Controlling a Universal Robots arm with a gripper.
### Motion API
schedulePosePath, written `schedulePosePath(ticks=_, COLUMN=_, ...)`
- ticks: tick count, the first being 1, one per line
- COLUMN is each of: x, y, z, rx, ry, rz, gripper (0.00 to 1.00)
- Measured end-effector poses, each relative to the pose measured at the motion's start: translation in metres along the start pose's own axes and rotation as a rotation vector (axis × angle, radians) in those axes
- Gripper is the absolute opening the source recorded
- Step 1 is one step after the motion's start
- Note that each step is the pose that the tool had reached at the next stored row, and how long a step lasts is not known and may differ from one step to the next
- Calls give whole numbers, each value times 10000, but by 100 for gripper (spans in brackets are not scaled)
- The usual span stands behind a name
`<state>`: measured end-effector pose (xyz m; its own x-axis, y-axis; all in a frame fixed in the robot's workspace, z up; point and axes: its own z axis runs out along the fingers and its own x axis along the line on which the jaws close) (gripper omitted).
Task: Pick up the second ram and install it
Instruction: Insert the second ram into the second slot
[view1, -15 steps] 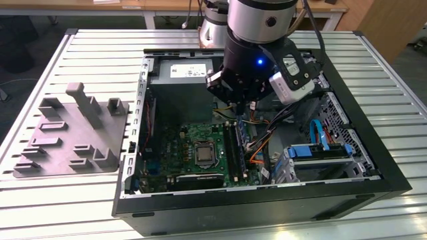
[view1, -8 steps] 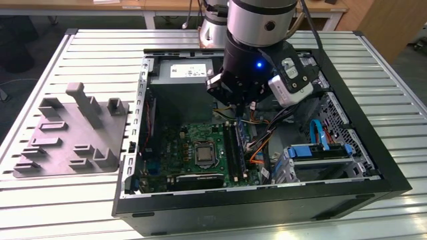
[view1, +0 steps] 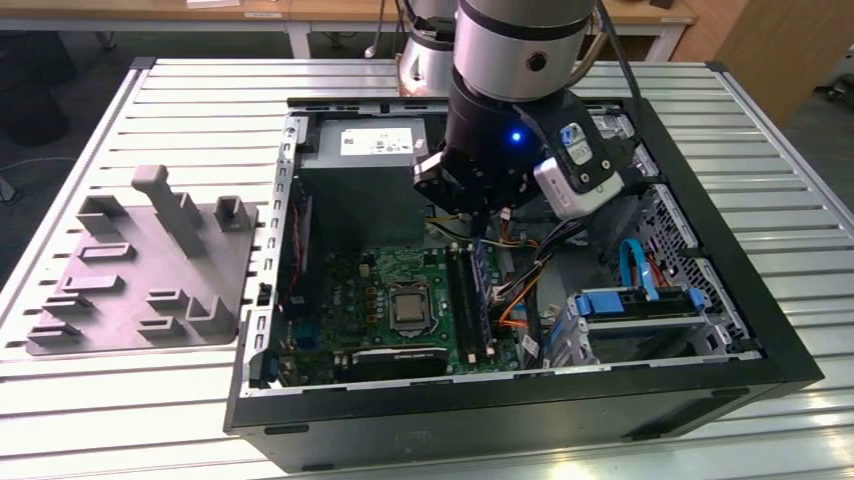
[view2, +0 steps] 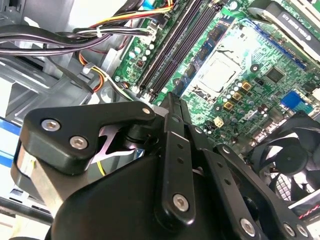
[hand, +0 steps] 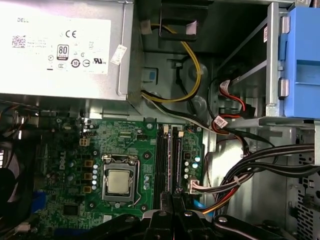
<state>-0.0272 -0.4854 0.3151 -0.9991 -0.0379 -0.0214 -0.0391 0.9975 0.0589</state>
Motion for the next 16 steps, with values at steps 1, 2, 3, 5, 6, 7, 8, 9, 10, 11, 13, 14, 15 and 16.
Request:
schedulePosePath(ticks=1, x=0, y=0, z=5, rx=1, ry=0, rz=7, gripper=12)
schedulePosePath(ticks=2, x=0, y=-1, z=7, rx=3, ry=0, rz=18, gripper=12)
schedulePosePath(ticks=3, x=1, y=-3, z=9, rx=3, ry=-2, rz=39, gripper=12)
schedulePosePath(ticks=5, x=1, y=-7, z=13, rx=3, ry=-7, rz=115, gripper=12)
schedulePosePath(ticks=6, x=1, y=-9, z=16, rx=4, ry=-9, rz=157, gripper=12)
schedulePosePath(ticks=7, x=1, y=-10, z=21, rx=4, ry=-10, rz=181, gripper=12)
schedulePosePath(ticks=8, x=1, y=-11, z=28, rx=4, ry=-11, rz=188, gripper=12)
schedulePosePath(ticks=9, x=1, y=-12, z=34, rx=6, ry=-11, rz=189, gripper=12)
schedulePosePath(ticks=10, x=1, y=-13, z=42, rx=6, ry=-11, rz=189, gripper=12)
schedulePosePath(ticks=11, x=2, y=-14, z=48, rx=11, ry=-11, rz=190, gripper=12)
schedulePosePath(ticks=13, x=2, y=-15, z=59, rx=22, ry=-10, rz=189, gripper=12)
schedulePosePath(ticks=14, x=2, y=-15, z=66, rx=28, ry=-10, rz=184, gripper=12)
schedulePosePath(ticks=15, x=2, y=-15, z=73, rx=31, ry=-9, rz=176, gripper=12)
schedulePosePath(ticks=16, x=2, y=-16, z=81, rx=34, ry=-9, rz=166, gripper=12)
